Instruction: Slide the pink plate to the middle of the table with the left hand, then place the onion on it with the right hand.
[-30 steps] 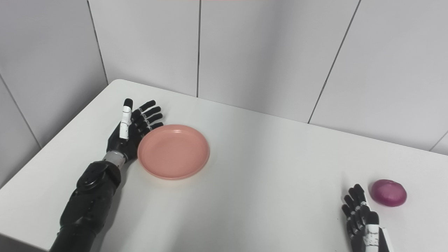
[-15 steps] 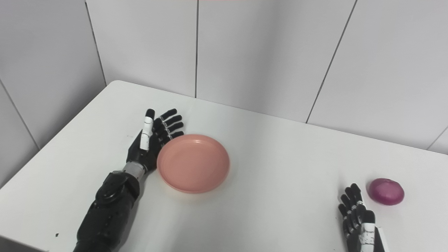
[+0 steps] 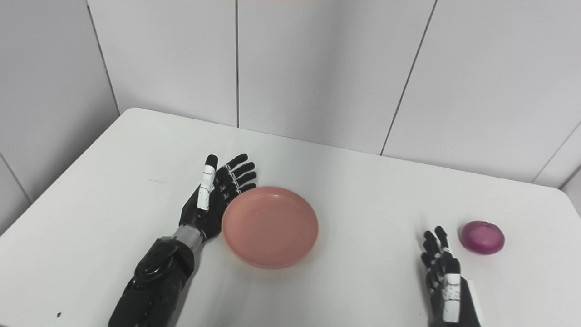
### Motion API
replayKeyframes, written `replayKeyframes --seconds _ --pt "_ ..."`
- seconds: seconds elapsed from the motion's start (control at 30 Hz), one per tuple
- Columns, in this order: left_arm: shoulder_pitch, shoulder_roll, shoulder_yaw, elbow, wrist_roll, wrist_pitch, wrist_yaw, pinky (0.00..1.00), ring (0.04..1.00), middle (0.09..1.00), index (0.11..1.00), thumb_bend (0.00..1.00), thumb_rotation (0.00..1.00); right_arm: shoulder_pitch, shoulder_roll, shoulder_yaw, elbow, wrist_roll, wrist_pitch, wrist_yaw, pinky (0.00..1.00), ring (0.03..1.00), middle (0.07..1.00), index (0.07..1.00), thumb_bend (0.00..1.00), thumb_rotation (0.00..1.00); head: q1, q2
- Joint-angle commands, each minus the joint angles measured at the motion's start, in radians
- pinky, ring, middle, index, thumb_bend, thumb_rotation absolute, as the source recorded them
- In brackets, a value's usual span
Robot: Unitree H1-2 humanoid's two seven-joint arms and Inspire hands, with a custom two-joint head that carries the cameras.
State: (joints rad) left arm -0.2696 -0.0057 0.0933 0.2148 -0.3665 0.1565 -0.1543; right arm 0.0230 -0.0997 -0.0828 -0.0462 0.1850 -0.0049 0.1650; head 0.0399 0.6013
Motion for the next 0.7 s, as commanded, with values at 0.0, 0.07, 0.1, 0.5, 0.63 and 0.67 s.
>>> replayKeyframes --seconds 0.0,0.07,0.1,0.5,0.63,0.67 --pt "0.047 -0.007 -0.014 0.028 -0.006 0.111 0.002 0.89 0.881 0.854 0.85 0.74 0.94 0.034 0.055 0.033 0.053 -0.006 -0.011 -0.01 1.0 0.996 0.958 1.0 0.77 1.0 -0.035 0.007" --pt "0.055 -0.003 -0.016 0.034 -0.015 0.122 -0.012 0.89 0.873 0.854 0.851 0.74 0.93 0.03 0.071 0.042 0.051 -0.025 0.003 -0.031 1.0 0.982 0.945 1.0 0.81 0.99 -0.079 0.016" --pt "0.058 -0.001 -0.016 0.043 -0.021 0.123 -0.022 0.89 0.869 0.856 0.852 0.74 0.93 0.028 0.077 0.048 0.052 -0.041 0.004 -0.041 1.0 0.98 0.944 1.0 0.83 0.98 -0.102 0.018" --pt "0.04 0.06 -0.014 0.139 -0.072 0.152 -0.102 0.86 0.871 0.852 0.834 0.76 0.88 -0.017 0.165 0.076 0.076 -0.089 0.002 -0.111 1.0 0.99 0.95 1.0 0.9 0.97 -0.29 0.019" --pt "0.02 0.071 -0.013 0.163 -0.074 0.151 -0.108 0.83 0.856 0.845 0.831 0.74 0.89 -0.038 0.182 0.069 0.077 -0.091 0.016 -0.138 1.0 0.98 0.941 1.0 0.92 0.96 -0.319 0.01" --pt "0.015 0.072 -0.011 0.171 -0.076 0.149 -0.11 0.84 0.861 0.851 0.835 0.75 0.89 -0.042 0.183 0.068 0.08 -0.088 0.016 -0.14 1.0 0.981 0.941 0.998 0.92 0.96 -0.325 0.005"
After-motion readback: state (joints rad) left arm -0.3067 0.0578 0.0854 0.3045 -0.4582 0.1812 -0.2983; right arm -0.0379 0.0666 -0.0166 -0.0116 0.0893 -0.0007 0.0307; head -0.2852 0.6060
